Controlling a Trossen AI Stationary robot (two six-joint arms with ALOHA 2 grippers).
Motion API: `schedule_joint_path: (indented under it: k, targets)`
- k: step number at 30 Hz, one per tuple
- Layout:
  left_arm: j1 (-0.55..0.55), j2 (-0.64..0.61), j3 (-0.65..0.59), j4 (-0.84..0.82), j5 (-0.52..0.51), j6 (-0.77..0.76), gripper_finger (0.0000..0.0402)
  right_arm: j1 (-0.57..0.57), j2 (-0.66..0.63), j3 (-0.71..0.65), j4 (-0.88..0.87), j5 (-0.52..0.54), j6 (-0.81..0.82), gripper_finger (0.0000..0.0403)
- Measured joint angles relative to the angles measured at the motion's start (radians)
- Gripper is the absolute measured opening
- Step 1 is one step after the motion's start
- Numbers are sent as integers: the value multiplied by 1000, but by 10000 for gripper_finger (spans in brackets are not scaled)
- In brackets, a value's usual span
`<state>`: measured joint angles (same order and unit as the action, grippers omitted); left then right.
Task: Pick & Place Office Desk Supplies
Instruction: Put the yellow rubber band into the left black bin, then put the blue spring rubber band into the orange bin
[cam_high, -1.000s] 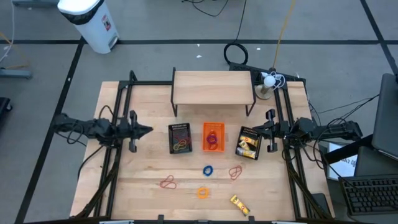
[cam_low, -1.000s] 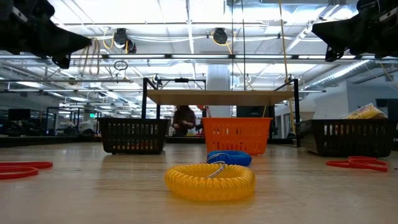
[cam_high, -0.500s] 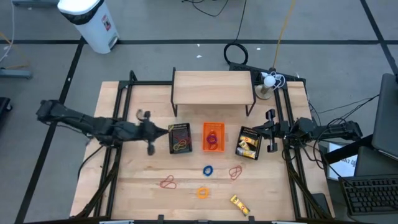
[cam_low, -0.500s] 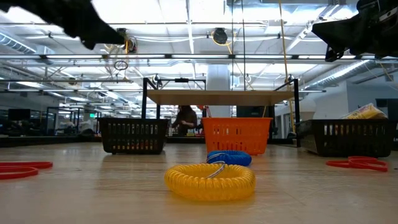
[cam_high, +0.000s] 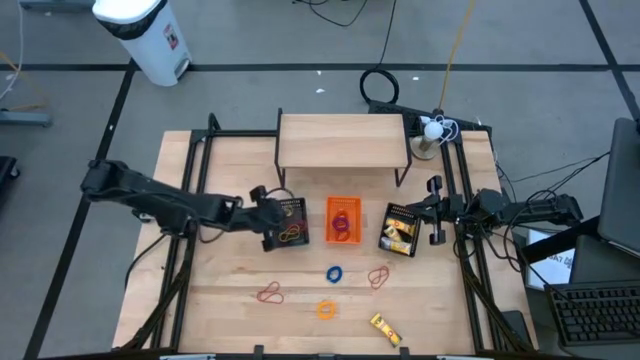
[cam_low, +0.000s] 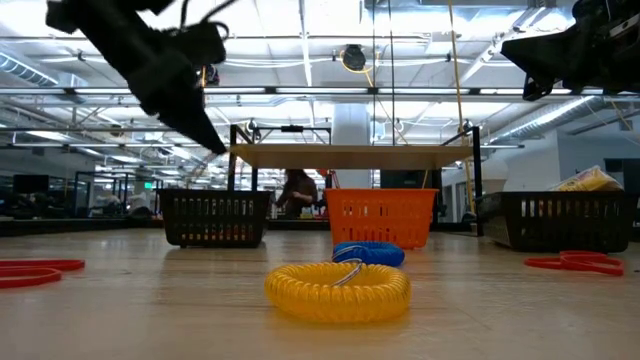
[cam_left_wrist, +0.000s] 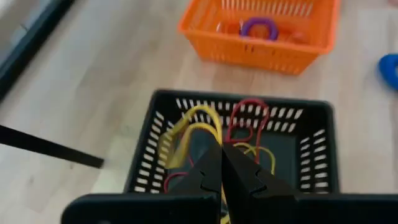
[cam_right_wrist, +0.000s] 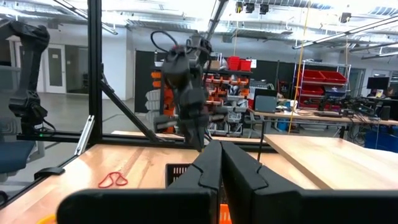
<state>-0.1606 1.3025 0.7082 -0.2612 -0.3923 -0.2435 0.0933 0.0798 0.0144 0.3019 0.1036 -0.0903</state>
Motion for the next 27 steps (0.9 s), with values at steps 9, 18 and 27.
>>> schedule_joint_path:
  k: [9,18,27]
  targets:
    - [29,142,0,31,60,3,0,0,0,0,0,0,0,4]
    - [36,151,8,61,107,13,29,0,0,0,0,0,0,4]
    - [35,143,115,-44,148,15,146,0,0,0,0,0,0,4]
